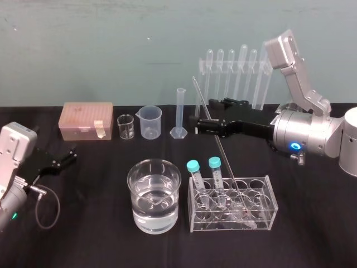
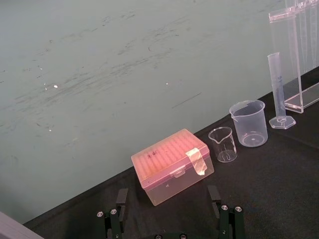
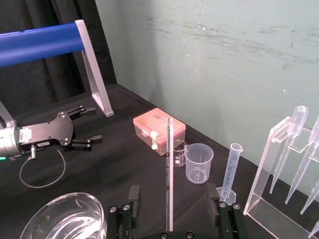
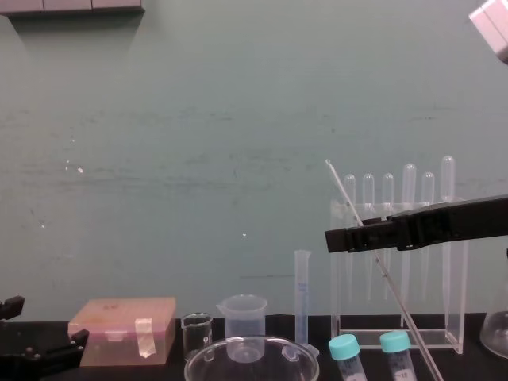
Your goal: Hold the thermometer with one hand and immerse one end into the beaker, then reinsert it into the test tube rack.
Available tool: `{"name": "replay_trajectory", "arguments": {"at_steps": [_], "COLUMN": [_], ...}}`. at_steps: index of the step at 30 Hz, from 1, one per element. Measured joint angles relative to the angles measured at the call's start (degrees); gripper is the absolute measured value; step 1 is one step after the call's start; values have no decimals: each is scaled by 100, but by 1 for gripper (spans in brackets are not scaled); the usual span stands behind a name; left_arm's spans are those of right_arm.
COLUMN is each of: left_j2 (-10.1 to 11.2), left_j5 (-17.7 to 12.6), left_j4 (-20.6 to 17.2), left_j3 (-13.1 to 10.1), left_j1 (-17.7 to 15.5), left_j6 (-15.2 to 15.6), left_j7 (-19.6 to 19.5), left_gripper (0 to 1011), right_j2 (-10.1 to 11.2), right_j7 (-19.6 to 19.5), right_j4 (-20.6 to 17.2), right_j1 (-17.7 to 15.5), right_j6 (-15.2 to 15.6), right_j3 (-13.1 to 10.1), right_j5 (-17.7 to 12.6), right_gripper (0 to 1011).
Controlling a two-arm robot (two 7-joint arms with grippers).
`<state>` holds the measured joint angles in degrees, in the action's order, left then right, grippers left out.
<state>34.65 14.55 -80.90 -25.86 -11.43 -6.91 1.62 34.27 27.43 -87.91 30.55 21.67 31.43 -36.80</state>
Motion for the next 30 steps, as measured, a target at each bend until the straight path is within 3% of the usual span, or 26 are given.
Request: {"name": "replay_trajectory", "arguments": {"at_steps": [23, 26, 30], "left_j2": [0, 0, 0], "left_j5": [0, 0, 0], "left_j4": [0, 0, 0], "left_j3": [0, 0, 0], "left_j1": [0, 0, 0], "left_j6": [0, 0, 0], "left_j7": [0, 0, 0], "left_gripper": [1008, 1008, 1008], "right_j2": [5, 5, 5], "right_j7": [0, 0, 0], "right_j4": [-4, -4, -4], "right_j1": [-4, -4, -4], "right_j6": [6, 6, 6], "right_j3": [0, 0, 0], "right_j5": [-6, -7, -7], "right_gripper": [136, 58, 56]}}
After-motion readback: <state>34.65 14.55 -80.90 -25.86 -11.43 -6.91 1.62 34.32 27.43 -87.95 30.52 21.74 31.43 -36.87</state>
